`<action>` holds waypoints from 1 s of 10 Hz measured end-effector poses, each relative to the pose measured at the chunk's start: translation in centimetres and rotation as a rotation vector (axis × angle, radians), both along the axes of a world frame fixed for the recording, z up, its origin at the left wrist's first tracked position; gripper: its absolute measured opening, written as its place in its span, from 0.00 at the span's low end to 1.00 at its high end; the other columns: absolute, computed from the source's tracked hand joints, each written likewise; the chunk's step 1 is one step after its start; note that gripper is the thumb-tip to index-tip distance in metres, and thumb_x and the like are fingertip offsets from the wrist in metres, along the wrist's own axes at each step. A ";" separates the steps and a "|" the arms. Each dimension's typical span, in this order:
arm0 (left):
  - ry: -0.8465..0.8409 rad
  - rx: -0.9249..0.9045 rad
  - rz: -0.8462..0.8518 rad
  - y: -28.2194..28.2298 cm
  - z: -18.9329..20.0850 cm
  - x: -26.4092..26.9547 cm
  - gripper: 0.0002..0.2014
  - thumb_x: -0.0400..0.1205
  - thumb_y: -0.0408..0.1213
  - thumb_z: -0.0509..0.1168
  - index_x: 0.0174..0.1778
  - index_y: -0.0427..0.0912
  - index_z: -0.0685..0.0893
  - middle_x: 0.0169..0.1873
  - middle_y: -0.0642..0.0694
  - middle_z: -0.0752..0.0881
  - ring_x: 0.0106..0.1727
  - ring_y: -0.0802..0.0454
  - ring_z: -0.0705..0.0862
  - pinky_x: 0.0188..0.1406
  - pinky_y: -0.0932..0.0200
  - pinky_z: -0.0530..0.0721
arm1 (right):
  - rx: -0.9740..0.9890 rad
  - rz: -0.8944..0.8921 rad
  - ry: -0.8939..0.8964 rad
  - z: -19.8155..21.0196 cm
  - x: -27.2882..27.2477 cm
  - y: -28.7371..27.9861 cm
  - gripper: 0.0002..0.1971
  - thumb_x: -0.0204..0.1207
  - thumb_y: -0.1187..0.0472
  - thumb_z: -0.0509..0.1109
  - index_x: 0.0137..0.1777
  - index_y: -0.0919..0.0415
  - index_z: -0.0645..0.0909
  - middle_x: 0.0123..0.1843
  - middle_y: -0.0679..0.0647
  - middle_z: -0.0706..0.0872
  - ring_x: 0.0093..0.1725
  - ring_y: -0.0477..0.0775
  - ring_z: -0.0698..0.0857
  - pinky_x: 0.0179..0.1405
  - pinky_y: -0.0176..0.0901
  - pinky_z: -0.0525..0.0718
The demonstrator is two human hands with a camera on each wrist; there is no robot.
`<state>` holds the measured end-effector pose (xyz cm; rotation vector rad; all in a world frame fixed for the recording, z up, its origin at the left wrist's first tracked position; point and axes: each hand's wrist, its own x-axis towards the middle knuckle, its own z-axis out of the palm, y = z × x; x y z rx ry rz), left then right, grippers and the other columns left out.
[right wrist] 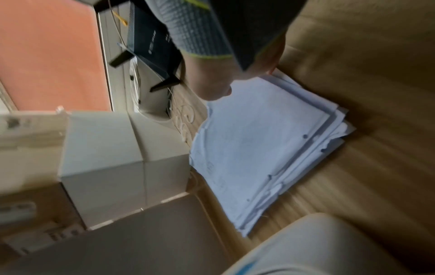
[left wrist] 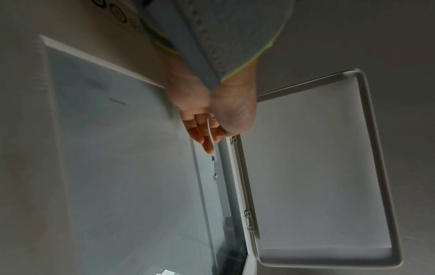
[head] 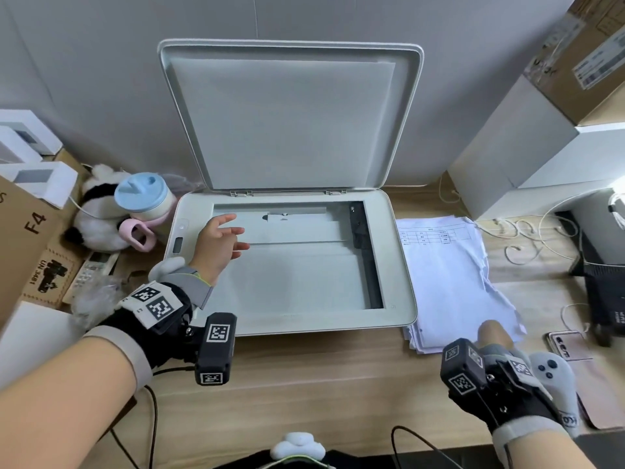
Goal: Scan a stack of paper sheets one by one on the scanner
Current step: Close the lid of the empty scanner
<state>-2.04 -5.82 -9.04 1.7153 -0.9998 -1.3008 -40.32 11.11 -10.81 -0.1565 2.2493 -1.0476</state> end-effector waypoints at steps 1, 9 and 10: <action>0.013 -0.003 0.042 -0.6 0.0 0.7 0.23 0.81 0.21 0.49 0.70 0.40 0.73 0.48 0.46 0.81 0.35 0.51 0.84 0.34 0.63 0.77 | -0.164 -0.216 -0.197 2.0 -0.4 -1.1 0.16 0.84 0.63 0.54 0.34 0.54 0.60 0.33 0.48 0.62 0.35 0.54 0.71 0.24 0.35 0.70; -0.002 -0.269 0.238 -11.8 13.5 2.1 0.28 0.78 0.25 0.52 0.75 0.45 0.68 0.62 0.39 0.81 0.49 0.44 0.82 0.36 0.59 0.80 | -0.490 0.217 -0.129 14.4 11.0 -26.6 0.20 0.79 0.68 0.58 0.71 0.62 0.73 0.58 0.57 0.82 0.52 0.51 0.84 0.33 0.36 0.87; -0.002 -0.311 0.262 -11.9 13.6 2.4 0.12 0.78 0.28 0.53 0.51 0.44 0.79 0.44 0.42 0.81 0.42 0.45 0.78 0.27 0.62 0.70 | -0.561 0.156 -0.128 14.6 10.2 -27.0 0.20 0.79 0.67 0.57 0.71 0.59 0.71 0.59 0.55 0.80 0.52 0.53 0.83 0.26 0.36 0.84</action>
